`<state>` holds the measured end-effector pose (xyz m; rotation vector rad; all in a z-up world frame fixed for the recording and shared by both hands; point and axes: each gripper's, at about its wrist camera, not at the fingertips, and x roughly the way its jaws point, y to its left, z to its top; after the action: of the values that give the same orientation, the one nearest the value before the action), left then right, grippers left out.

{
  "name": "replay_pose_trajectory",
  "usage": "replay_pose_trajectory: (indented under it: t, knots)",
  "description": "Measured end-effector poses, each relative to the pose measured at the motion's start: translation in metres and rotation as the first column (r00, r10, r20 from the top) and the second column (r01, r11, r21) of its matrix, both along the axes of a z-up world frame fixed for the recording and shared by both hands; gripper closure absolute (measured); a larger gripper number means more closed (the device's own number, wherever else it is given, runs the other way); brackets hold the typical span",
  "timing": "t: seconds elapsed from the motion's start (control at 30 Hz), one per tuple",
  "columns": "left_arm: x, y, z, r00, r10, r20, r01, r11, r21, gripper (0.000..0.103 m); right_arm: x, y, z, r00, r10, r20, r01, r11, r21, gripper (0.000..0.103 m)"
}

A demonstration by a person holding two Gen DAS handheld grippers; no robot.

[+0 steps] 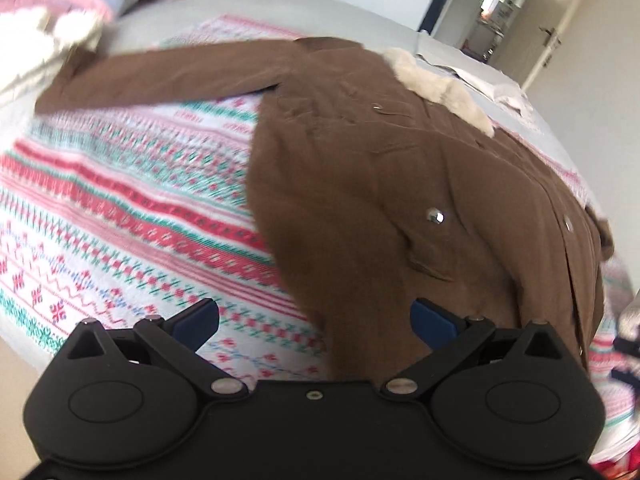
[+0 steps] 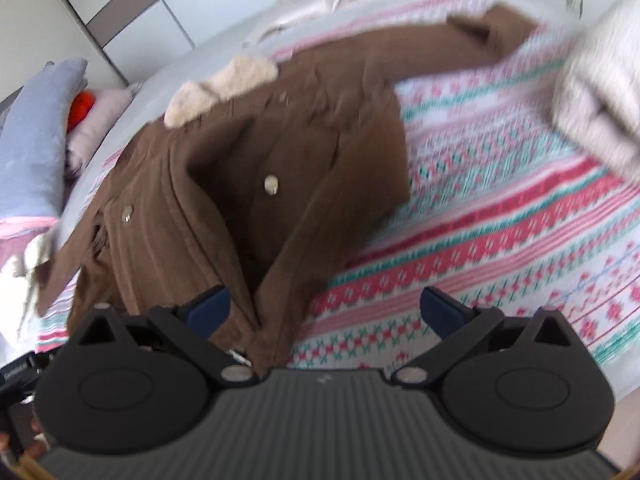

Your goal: Fold large clothes

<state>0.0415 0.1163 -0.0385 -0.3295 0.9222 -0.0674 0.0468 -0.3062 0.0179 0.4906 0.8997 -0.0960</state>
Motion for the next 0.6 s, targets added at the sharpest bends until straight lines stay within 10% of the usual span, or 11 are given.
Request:
replay_pose_trajectory:
  t: [0.27,0.47,0.53,0.6]
  knots:
    - [0.006,0.025,-0.036,0.990,-0.027,-0.138,-0.017,0.949,-0.314,0.003,0.015,-0.025,-0.020,0.999,-0.035,-0.005,0.035,0.951,0.306,0.015]
    - [0.006,0.000,-0.044,0.984,-0.140,-0.110,0.080,0.899,-0.430,0.049,0.037,-0.020,-0.057,0.996,-0.065,-0.068,0.090,0.868,0.488,0.056]
    - [0.004,-0.005,-0.042,0.986,-0.134,-0.099,0.080,0.902,-0.425,0.080,0.039,-0.017,-0.057,0.995,-0.078,-0.062,0.098,0.878,0.468,0.073]
    - [-0.003,-0.006,-0.032,0.991,-0.119,-0.058,0.085,0.908,-0.411,0.088,0.034,-0.015,-0.048,0.996,-0.090,-0.023,0.091,0.891,0.444,0.089]
